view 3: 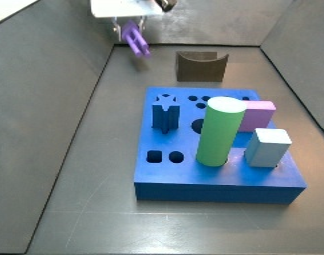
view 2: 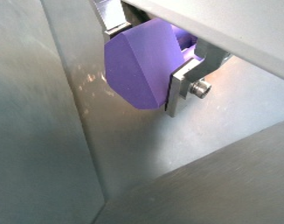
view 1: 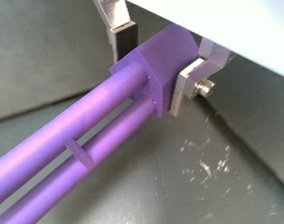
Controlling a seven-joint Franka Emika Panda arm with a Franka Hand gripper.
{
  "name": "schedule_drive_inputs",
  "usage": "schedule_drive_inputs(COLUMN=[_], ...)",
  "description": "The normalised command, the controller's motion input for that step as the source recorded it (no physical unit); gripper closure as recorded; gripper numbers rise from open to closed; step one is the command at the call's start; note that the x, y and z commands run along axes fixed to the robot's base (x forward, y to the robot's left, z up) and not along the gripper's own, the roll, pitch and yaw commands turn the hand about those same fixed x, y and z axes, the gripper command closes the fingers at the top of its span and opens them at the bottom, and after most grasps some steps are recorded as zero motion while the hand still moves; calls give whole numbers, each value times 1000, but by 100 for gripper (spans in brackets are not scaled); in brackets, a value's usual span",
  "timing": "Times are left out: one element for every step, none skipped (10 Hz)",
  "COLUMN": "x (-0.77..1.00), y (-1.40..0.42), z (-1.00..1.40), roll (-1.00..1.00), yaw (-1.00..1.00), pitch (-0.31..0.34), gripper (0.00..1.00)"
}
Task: Pick up the 3 prong object. Move up. Rotate the 3 prong object. Place the 3 prong object on the fixture. Regrasp the 3 prong object. Move to above the board. Insert the 3 prong object.
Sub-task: Move up, then rotate the 3 prong object.
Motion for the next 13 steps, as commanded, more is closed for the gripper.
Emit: schedule_drive_inputs(x=[-27, 582, 591, 486, 337, 246, 121, 0, -24, -18, -4, 0, 3], y=[1, -1000, -1000, -1000, -778, -614, -295, 0, 67, 59, 38, 31, 28], z=[222, 621, 574, 571, 450, 349, 152, 0, -28, -24, -17, -15, -13], roll=[-48, 0, 2, 1, 10, 12, 11, 0, -1, -2, -2, -3, -3], yaw=[-5, 0, 12, 22, 18, 19, 19, -1000, -1000, -1000, -1000, -1000, -1000], pitch=[1, 0, 4, 68, 70, 70, 55, 0, 0, 0, 0, -1, -1], gripper=[100, 100, 100, 100, 100, 100, 100, 100, 100, 100, 100, 100, 100])
